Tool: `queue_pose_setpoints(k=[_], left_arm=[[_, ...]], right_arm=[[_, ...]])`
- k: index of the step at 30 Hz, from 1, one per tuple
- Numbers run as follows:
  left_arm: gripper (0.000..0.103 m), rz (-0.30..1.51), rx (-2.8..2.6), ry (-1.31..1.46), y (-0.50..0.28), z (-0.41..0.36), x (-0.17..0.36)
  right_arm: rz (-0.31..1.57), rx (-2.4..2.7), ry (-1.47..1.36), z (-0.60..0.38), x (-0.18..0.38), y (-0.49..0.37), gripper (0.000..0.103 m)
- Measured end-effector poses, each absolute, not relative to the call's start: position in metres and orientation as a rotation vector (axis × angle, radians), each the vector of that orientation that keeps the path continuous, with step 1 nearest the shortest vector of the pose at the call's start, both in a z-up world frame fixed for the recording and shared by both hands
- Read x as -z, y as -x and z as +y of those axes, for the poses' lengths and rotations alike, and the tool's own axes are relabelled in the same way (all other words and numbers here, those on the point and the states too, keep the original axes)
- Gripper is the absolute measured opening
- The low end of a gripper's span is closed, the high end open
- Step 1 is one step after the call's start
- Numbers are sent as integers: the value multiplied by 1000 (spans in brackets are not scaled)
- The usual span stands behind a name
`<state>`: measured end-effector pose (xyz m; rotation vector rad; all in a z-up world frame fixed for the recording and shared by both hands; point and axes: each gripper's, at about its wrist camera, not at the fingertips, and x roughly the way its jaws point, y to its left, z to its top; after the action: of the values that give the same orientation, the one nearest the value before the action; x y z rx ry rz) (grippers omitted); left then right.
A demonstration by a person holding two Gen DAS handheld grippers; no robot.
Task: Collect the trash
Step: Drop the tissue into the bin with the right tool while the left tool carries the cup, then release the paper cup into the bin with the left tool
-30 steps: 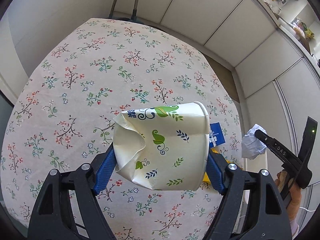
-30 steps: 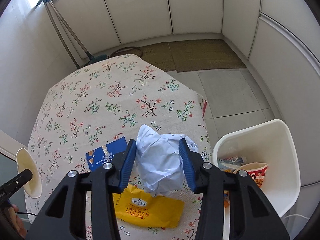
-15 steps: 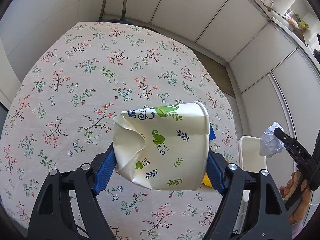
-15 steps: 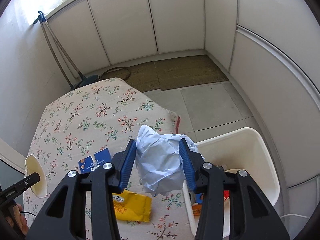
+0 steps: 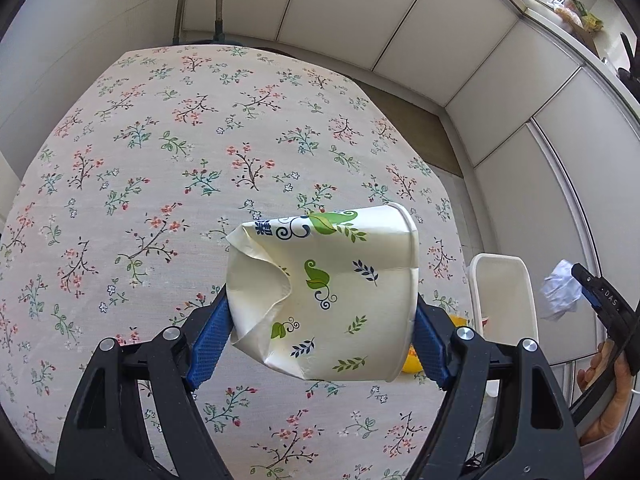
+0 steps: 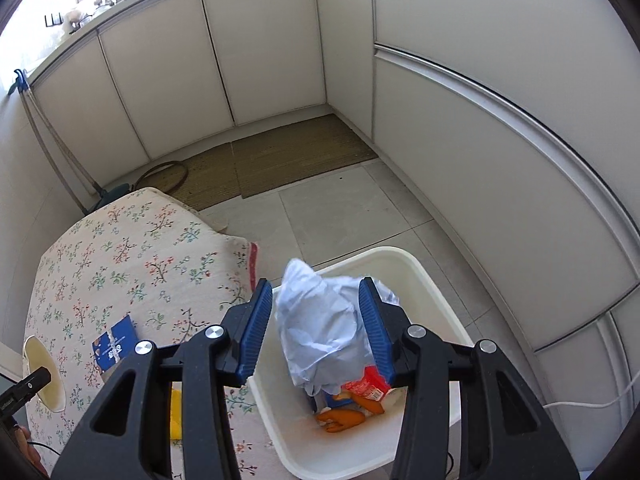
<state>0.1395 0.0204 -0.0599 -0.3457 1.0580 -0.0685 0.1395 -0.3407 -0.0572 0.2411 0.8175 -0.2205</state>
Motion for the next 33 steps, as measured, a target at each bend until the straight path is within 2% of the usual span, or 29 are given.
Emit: queue_pose_setpoints(k=[1, 4, 10, 33], left_arm=[[76, 1060, 70, 342, -140, 18, 61], [76, 1071, 80, 339, -142, 10, 65], [76, 1065, 126, 319, -144, -17, 65], [76, 1111, 436, 234, -171, -239, 63]], right_arm=[[812, 235, -240, -345, 57, -137, 48], [800, 266, -259, -359, 57, -130, 70], [781, 336, -315, -393, 59, -115, 89], [657, 515, -652, -522, 58, -54, 90]])
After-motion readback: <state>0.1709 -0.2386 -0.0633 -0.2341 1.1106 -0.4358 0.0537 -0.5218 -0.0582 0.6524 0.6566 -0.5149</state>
